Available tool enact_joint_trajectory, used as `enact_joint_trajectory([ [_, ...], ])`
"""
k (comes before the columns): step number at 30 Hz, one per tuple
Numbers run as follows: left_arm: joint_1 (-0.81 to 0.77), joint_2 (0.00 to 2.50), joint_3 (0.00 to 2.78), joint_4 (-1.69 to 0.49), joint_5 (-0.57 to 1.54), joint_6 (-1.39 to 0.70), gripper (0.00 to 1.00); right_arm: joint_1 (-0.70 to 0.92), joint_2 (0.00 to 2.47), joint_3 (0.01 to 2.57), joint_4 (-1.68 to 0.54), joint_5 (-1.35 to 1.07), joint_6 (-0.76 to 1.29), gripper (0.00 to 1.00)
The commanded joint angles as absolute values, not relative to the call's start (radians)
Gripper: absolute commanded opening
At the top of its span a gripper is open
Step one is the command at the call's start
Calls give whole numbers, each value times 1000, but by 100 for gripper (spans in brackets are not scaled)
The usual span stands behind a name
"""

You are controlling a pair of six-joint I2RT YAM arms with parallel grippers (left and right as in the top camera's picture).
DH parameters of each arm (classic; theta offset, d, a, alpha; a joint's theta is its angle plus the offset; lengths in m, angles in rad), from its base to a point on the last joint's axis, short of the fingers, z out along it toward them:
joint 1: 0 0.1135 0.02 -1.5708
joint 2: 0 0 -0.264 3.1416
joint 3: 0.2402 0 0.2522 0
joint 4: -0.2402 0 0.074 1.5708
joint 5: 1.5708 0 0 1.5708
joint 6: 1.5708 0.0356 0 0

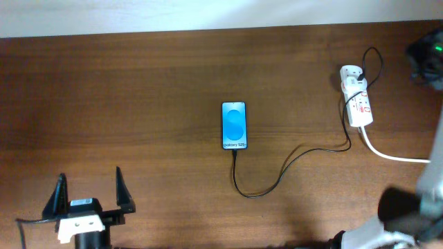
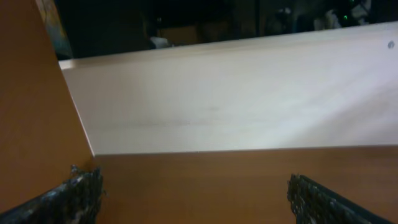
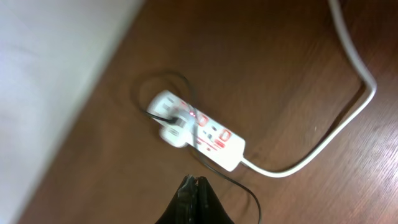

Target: Plug charger to phone and switch on socket

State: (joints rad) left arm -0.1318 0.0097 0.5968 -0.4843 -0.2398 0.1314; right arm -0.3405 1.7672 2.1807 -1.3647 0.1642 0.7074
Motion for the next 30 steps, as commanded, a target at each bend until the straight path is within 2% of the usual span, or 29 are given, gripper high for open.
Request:
enact_joint_trajectory([
  [1, -135, 7, 466, -408, -228, 118, 99, -340, 1588, 2183, -1376, 191, 712, 4],
  [4, -135, 7, 269, -154, -225, 80, 99, -340, 1424, 2183, -1341, 188, 712, 4],
  [5, -135, 7, 175, -7, -225, 34, 99, -340, 1346, 2183, -1310, 188, 712, 4],
  [8, -136, 7, 5, 193, -216, 11, 99, -340, 1208, 2183, -1197, 157, 712, 4],
  [11, -135, 12, 9, 139, -195, 11, 99, -340, 1115, 2183, -1093, 140, 711, 4],
  [15, -135, 12, 9, 24, -204, 12, 99, -340, 1068, 2183, -1096, 131, 704, 4],
  [18, -135, 12, 9, -57, -206, 11, 99, -340, 1065, 2179, -1100, -1, 704, 4],
  [30, -135, 15, 9, -65, -203, 15, 99, -340, 881, 1941, -1011, -69, 705, 4],
])
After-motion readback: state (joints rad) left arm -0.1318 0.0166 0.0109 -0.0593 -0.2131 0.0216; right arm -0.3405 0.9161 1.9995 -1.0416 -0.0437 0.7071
